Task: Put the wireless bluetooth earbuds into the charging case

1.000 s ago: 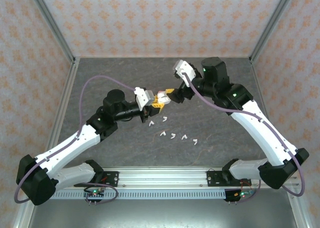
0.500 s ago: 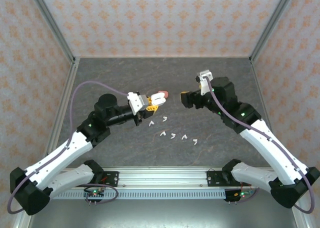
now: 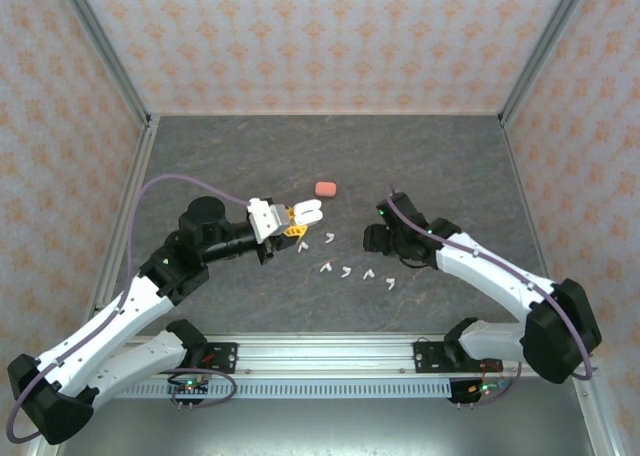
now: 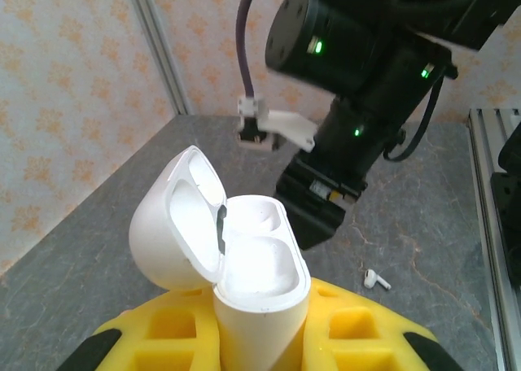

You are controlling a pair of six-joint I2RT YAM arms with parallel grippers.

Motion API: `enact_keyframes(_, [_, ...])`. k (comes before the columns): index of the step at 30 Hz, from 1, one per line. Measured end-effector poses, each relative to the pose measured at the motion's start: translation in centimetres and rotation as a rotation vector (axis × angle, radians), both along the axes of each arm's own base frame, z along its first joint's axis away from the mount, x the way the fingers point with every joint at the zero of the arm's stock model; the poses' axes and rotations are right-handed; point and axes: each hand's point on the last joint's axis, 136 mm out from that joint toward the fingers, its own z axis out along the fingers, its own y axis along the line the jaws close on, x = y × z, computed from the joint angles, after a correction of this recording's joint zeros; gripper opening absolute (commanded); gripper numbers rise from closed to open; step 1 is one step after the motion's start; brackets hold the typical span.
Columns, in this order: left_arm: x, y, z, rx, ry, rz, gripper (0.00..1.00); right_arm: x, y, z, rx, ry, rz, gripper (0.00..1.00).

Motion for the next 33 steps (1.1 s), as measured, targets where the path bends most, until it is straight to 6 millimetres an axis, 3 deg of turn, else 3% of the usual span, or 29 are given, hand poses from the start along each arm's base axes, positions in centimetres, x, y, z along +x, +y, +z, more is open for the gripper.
enact_keyframes(5, [-0.3, -0.2, -0.2, 0.004, 0.002, -0.021, 0.0, -1.6, 0.6, -2.6, -0.02, 0.079, -0.019, 0.52])
enact_keyframes(13, [-0.4, -1.1, -1.6, 0.026, 0.038, -0.077, 0.0, -2.0, 1.2, -4.0, -0.037, 0.117, -0.041, 0.47])
enact_keyframes(33, [-0.6, -1.2, -1.6, 0.025, 0.037, -0.091, 0.0, -2.6, 1.2, -7.7, -0.127, 0.223, -0.051, 0.35])
